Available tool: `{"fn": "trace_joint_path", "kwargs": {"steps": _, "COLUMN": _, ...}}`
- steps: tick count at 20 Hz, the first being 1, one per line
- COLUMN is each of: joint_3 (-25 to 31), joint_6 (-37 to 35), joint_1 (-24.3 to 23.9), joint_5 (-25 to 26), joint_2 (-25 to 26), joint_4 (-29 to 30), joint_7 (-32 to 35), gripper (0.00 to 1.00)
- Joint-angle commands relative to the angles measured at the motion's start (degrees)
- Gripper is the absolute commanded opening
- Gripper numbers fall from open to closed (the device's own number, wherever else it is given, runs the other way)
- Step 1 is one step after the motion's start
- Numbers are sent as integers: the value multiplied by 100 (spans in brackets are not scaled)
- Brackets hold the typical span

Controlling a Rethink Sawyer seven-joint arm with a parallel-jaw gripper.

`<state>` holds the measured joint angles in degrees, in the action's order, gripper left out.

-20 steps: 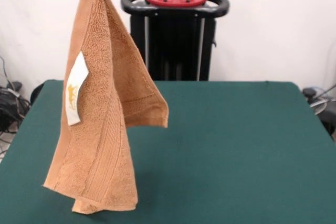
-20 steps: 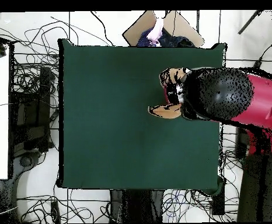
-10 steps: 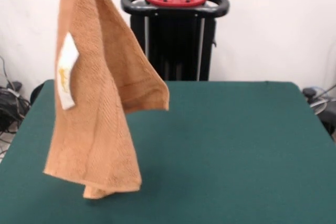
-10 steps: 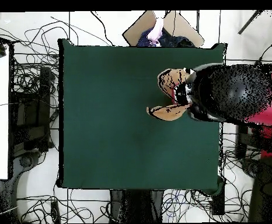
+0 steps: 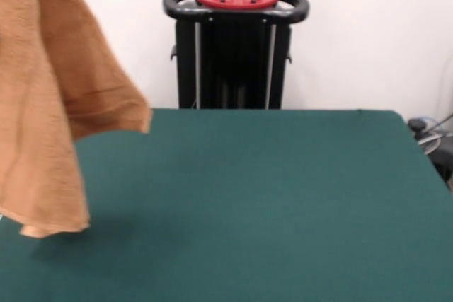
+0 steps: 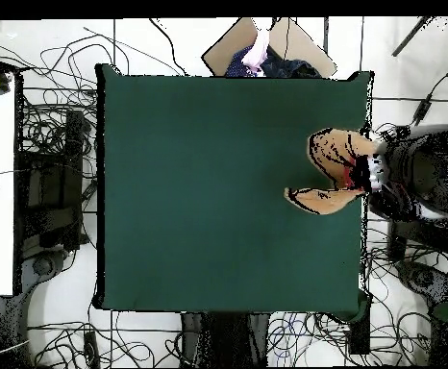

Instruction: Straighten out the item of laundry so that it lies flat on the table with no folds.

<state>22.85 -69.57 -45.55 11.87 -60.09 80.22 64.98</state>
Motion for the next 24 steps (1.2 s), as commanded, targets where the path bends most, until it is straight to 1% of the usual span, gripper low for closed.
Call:
{"fn": "trace_joint_path", "kwargs": {"steps": 1, "joint_3": 348, "joint_6": -365, "joint_1": -250, "joint_5": 274, "joint_2": -52, "joint_4": 118, "joint_7": -1407, "gripper": 0}}
{"fn": "trace_joint_path", "kwargs": {"steps": 10, "joint_3": 302, "joint_6": -213, "joint_1": -644, "joint_5": 327, "joint_2": -79, "joint_4": 330, "joint_7": -1804, "gripper": 0}}
{"fn": "trace_joint_path", "kwargs": {"steps": 15, "joint_3": 323, "joint_6": 115, "joint_1": -851, "joint_5": 355, "joint_2": 25, "joint_4": 542, "joint_7": -2019, "gripper": 0}}
{"fn": "trace_joint_path", "kwargs": {"steps": 20, "joint_3": 377, "joint_6": 302, "joint_1": -959, "joint_5": 476, "joint_2": 300, "joint_4": 405, "joint_7": -2092, "gripper": 0}}
{"fn": "trace_joint_path", "kwargs": {"steps": 24, "joint_3": 379, "joint_6": 285, "joint_1": -1011, "joint_5": 580, "joint_2": 465, "joint_4": 286, "joint_7": -2097, "gripper": 0}}
